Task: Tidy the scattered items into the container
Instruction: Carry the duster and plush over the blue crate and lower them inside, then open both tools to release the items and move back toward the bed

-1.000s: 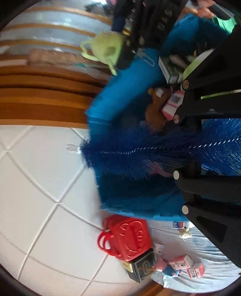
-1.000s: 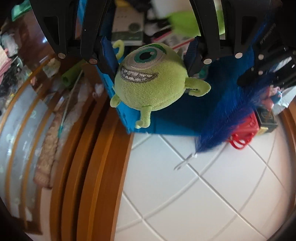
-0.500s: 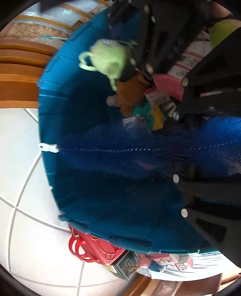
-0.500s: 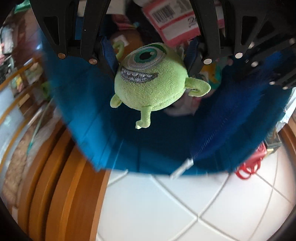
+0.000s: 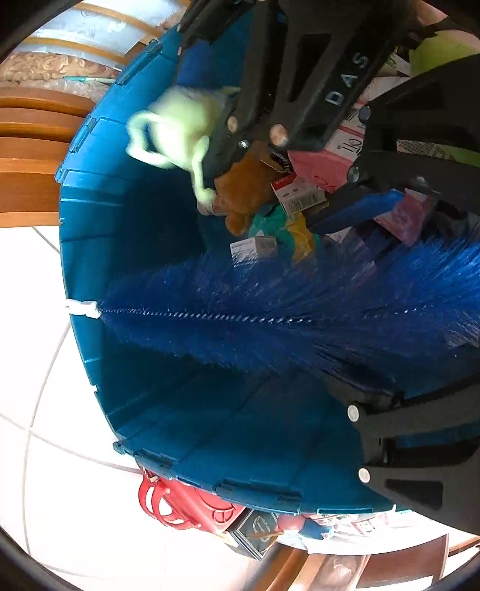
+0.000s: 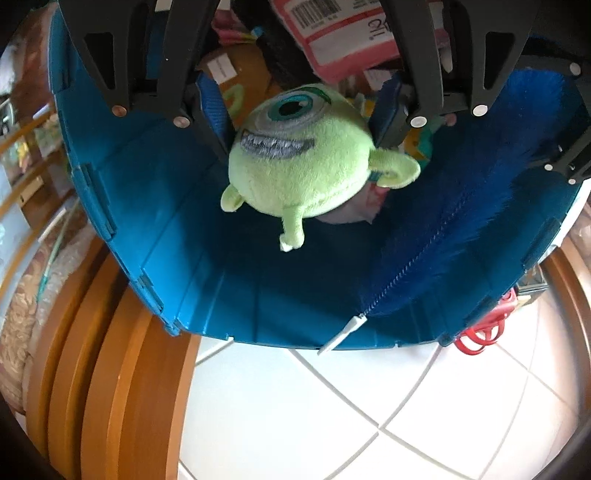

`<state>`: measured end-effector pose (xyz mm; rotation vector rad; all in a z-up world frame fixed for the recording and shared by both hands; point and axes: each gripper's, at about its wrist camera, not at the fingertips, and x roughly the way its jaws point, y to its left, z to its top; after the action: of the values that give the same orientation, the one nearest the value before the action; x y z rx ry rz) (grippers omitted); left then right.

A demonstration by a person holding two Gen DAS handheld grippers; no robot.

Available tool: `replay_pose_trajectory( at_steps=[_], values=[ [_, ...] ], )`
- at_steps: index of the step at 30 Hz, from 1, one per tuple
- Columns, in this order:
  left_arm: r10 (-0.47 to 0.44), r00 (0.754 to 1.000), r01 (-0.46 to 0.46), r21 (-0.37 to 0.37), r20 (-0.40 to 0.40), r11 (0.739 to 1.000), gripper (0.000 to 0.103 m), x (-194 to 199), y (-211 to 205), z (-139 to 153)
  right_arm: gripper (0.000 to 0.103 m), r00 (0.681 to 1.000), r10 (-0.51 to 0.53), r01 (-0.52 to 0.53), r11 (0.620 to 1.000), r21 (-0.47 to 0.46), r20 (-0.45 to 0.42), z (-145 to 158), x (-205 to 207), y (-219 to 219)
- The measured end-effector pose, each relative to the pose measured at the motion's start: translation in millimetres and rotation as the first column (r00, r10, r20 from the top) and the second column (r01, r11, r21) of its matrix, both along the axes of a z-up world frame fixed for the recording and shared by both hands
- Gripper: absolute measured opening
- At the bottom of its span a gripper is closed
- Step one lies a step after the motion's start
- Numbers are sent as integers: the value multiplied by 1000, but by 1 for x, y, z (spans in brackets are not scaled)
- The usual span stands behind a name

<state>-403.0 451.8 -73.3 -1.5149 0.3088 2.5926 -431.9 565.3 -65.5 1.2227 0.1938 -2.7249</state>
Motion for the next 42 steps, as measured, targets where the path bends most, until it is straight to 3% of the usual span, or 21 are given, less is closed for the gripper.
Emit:
replay_pose_trajectory(
  at_steps=[3, 10, 20, 29, 32, 42],
  values=[
    [-10, 1000, 10, 11, -5, 1000, 71, -1, 0, 2, 86, 1000, 5, -5, 1000, 6, 0, 2, -2, -3],
    [14, 1000, -13, 14, -26, 1000, 72, -2, -4, 6, 86, 1000, -20, 19, 1000, 6, 19, 0, -4, 1],
    [-7, 993, 10, 32, -115, 999, 72, 26, -8, 39, 86, 997, -61, 62, 998, -16, 56, 7, 7, 15],
    [-34, 986, 45, 64, -164, 997, 72, 73, -9, 62, 90, 999, -22, 23, 999, 37, -27, 55, 58, 20],
    [-34, 982, 49, 77, -188, 996, 72, 91, -10, 66, 99, 998, -22, 24, 998, 52, -52, 66, 76, 24],
    [-28, 975, 55, 120, -221, 991, 72, 139, -9, 74, 102, 997, -1, 4, 999, 40, -76, 76, 125, 29]
  ],
)
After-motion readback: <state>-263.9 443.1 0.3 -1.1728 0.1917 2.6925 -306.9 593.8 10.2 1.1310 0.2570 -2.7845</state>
